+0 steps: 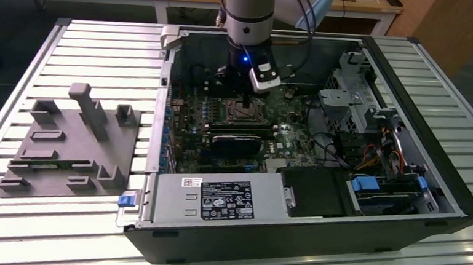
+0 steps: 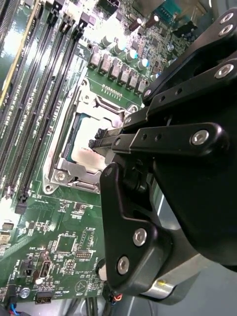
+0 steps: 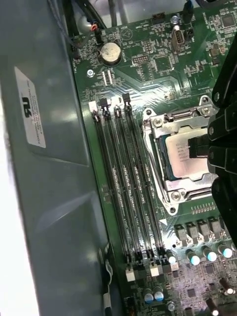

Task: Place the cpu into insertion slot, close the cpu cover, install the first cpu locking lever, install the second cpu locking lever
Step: 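Install the first cpu locking lever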

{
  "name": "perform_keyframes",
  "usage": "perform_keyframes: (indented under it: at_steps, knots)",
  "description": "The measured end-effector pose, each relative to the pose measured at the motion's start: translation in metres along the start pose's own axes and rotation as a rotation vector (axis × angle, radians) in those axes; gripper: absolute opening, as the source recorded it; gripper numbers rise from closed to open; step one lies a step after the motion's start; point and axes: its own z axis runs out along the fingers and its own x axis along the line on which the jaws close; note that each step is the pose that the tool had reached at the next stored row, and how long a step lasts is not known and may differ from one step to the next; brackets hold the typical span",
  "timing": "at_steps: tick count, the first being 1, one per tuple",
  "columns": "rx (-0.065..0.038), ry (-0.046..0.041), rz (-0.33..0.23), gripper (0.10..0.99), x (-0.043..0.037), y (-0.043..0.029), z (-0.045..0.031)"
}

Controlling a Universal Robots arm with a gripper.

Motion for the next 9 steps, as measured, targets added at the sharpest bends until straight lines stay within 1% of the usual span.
perform_keyframes:
  at_steps: [3, 9]
  knots:
    - [0.000, -0.0007, -0.001, 0.106, -0.0003, 0.0001, -0.0036]
    - [-0.001, -0.0022, -0.002, 0.106, -0.0013, 0.0008, -0.0165]
